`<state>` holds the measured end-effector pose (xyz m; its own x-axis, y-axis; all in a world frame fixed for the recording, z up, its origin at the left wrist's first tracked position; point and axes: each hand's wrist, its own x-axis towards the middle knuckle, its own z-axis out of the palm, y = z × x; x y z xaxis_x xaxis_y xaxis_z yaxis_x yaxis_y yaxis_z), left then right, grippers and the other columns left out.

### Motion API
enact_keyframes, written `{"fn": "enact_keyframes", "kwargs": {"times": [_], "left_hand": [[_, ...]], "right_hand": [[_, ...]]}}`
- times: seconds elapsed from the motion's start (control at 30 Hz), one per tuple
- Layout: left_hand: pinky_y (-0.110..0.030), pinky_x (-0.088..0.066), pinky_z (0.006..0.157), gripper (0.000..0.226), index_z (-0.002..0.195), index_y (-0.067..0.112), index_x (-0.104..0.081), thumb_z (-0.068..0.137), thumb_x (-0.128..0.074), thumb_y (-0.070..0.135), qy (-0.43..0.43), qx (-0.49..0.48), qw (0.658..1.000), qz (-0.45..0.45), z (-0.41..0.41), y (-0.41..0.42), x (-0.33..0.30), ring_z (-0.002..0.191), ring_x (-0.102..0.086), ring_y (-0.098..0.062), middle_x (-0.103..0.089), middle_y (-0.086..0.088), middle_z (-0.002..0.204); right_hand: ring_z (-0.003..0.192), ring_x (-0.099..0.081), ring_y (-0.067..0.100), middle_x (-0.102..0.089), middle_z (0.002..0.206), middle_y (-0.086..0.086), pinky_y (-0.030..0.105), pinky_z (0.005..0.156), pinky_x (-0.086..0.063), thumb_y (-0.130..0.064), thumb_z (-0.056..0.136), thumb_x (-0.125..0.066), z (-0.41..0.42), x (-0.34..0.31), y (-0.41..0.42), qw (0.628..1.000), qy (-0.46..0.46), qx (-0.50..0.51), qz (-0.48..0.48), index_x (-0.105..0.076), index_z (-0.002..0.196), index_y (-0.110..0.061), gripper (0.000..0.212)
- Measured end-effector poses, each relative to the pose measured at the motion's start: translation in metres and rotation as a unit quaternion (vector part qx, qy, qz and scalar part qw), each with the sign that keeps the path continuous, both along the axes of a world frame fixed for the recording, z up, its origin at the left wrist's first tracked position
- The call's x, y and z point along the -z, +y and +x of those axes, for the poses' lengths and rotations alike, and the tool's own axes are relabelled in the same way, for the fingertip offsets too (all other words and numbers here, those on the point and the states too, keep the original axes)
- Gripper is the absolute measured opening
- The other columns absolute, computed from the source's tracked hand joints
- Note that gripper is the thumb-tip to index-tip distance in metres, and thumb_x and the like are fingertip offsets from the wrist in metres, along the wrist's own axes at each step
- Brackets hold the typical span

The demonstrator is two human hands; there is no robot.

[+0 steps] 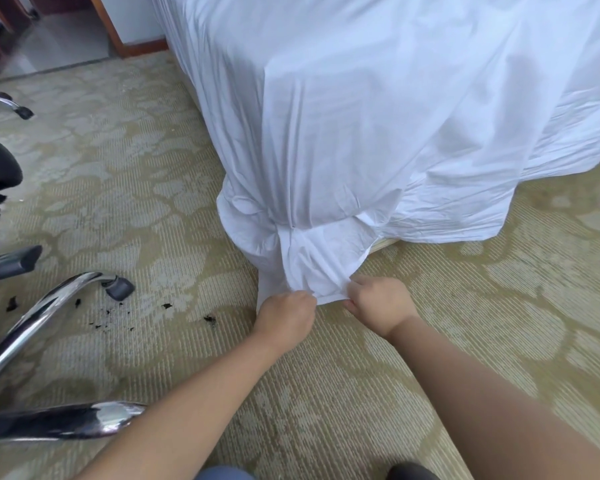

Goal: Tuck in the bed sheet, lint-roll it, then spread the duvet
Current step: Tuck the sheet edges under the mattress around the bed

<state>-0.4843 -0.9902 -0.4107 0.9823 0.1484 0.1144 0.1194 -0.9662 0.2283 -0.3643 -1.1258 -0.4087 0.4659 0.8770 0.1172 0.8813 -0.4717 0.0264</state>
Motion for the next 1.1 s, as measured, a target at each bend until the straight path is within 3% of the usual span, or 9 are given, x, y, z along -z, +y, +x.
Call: {"fn": "enact_keyframes", "kwargs": {"times": [0.17,0.27,0.37,0.5,0.67,0.8,0.9,1.03,1.1], "left_hand": [[-0.014,-0.017,0.036,0.026,0.057,0.010,-0.051,0.058,-0.076,0.005,-0.013,-0.055,0.997,0.052,-0.002,0.000,0.007,0.025,-0.036,-0.020,-0.042,0.000,0.038],[-0.014,-0.018,0.037,0.024,0.064,0.007,-0.054,0.054,-0.075,0.003,-0.042,-0.096,0.993,0.049,0.000,0.002,0.001,0.024,-0.037,-0.021,-0.042,-0.002,0.037],[-0.012,-0.018,0.041,0.008,0.056,0.008,-0.049,0.060,-0.056,0.008,-0.097,-0.099,0.988,0.074,0.007,-0.002,-0.010,0.023,-0.035,-0.019,-0.040,-0.002,0.035],[-0.013,-0.014,0.044,0.016,0.047,0.011,-0.047,0.051,-0.062,0.014,-0.071,-0.101,0.989,0.078,0.009,-0.005,-0.015,0.024,-0.037,-0.019,-0.042,-0.001,0.034],[-0.019,-0.021,0.039,0.025,0.045,0.007,-0.053,0.067,-0.048,0.019,-0.088,-0.038,0.987,0.127,0.011,0.000,-0.012,0.038,-0.047,-0.022,-0.050,-0.003,0.051],[-0.017,-0.019,0.039,0.029,0.048,0.008,-0.059,0.050,-0.086,0.018,-0.033,0.032,0.985,0.167,0.003,0.003,-0.005,0.043,-0.049,-0.020,-0.052,-0.003,0.061],[-0.015,-0.019,0.036,0.033,0.048,0.008,-0.058,0.044,-0.091,0.012,-0.032,0.039,0.989,0.140,0.001,0.006,-0.001,0.037,-0.046,-0.019,-0.051,-0.002,0.060],[-0.028,-0.040,0.056,0.009,0.081,0.011,-0.060,0.089,-0.056,0.014,0.162,-0.087,0.982,0.040,0.002,-0.008,-0.008,0.079,-0.062,-0.024,-0.058,-0.004,0.086],[-0.027,-0.043,0.060,0.021,0.068,0.015,-0.048,0.086,-0.053,0.006,0.275,-0.123,0.944,-0.137,0.006,-0.006,-0.004,0.082,-0.064,-0.027,-0.050,-0.007,0.073]], "right_hand": [[0.068,-0.051,0.025,-0.064,0.083,0.008,0.032,0.058,-0.027,-0.017,0.042,-0.089,0.001,-0.004,-0.006,0.993,-0.097,-0.067,0.030,-0.058,0.054,-0.011,0.034],[0.049,-0.050,0.024,-0.054,0.058,0.007,0.029,0.048,-0.031,-0.007,0.036,-0.090,-0.001,-0.004,-0.004,0.997,-0.046,-0.040,0.056,-0.052,0.052,-0.010,0.041],[0.027,-0.040,0.020,-0.043,0.039,0.002,0.014,0.041,-0.016,-0.008,0.027,-0.092,-0.007,-0.006,0.002,0.996,0.001,0.016,0.087,-0.048,0.048,-0.011,0.049],[0.039,-0.047,0.022,-0.046,0.047,0.002,0.019,0.043,-0.019,-0.021,0.058,-0.074,-0.008,-0.007,0.002,0.993,-0.053,0.024,0.100,-0.052,0.046,-0.013,0.026],[0.059,-0.054,0.024,-0.056,0.059,0.000,0.032,0.060,-0.034,-0.037,0.082,-0.034,-0.015,0.007,0.007,0.995,-0.065,0.054,0.055,-0.066,0.053,-0.018,0.048],[0.065,-0.054,0.025,-0.056,0.064,0.002,0.035,0.070,-0.025,-0.043,0.079,-0.039,-0.010,0.007,0.000,0.996,-0.074,0.040,0.033,-0.064,0.053,-0.016,0.045],[0.055,-0.051,0.023,-0.050,0.054,0.000,0.033,0.064,-0.023,-0.031,0.070,-0.043,-0.010,-0.001,0.002,0.997,-0.072,0.020,0.009,-0.058,0.046,-0.016,0.033],[0.058,-0.061,0.021,-0.063,0.062,0.002,0.027,0.064,-0.036,-0.022,0.072,-0.066,-0.014,-0.002,0.007,0.990,-0.020,-0.019,-0.137,-0.065,0.061,-0.017,0.013],[0.047,-0.057,0.020,-0.059,0.051,0.002,0.023,0.052,-0.038,-0.022,0.049,-0.085,-0.016,-0.005,0.008,0.992,0.012,-0.014,-0.122,-0.061,0.050,-0.017,0.024]]}}
